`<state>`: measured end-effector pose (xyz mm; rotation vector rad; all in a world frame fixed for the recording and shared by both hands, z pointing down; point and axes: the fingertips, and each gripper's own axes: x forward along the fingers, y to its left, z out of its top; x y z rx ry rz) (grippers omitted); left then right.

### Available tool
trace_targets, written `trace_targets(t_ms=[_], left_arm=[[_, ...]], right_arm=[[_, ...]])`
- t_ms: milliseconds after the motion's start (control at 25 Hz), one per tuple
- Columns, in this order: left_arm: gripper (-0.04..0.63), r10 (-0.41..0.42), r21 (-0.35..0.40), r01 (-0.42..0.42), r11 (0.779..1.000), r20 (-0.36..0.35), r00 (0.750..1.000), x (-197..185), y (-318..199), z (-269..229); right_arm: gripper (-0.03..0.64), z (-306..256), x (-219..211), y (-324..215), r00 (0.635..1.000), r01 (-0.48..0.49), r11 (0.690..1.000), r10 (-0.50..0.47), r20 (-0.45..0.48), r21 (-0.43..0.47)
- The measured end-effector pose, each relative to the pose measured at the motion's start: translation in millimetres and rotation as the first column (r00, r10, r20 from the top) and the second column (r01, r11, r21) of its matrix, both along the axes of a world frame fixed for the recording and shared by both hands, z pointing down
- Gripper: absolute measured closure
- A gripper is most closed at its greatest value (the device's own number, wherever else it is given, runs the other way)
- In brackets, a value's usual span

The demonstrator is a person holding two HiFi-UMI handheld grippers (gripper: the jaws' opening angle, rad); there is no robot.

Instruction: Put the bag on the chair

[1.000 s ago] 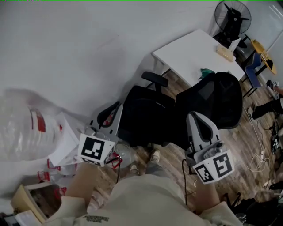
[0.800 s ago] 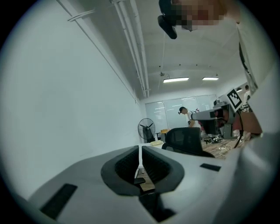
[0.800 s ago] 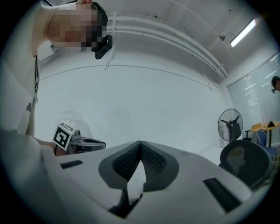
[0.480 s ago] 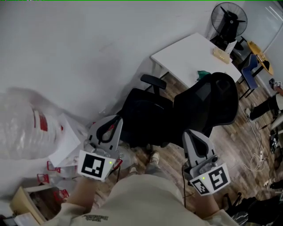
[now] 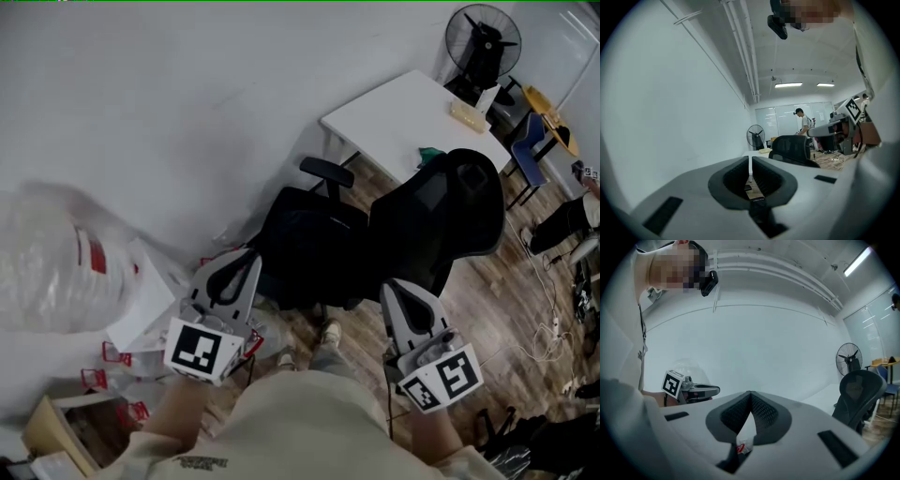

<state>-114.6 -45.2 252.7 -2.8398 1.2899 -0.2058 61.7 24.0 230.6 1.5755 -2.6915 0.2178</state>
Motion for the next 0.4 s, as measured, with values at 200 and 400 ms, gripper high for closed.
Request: trace_targets(t_ms=[200, 400], left_arm=[[0.558, 0.003, 0.005, -0.003, 1.0, -0.01, 1.0, -3.5, 2.5, -4.1], [0.558, 0.007, -0.001, -0.007, 1.0, -0.008, 1.0, -7.8, 7.0, -0.5]], right_arm=[[0.595, -1.7, -1.2, 1.6, 1.0, -0.007, 1.0, 0.007, -0.012, 0.008], [0.595, -2.3, -4.8, 3.5, 1.0, -0.01, 1.0, 0.01, -0.015, 0.014]])
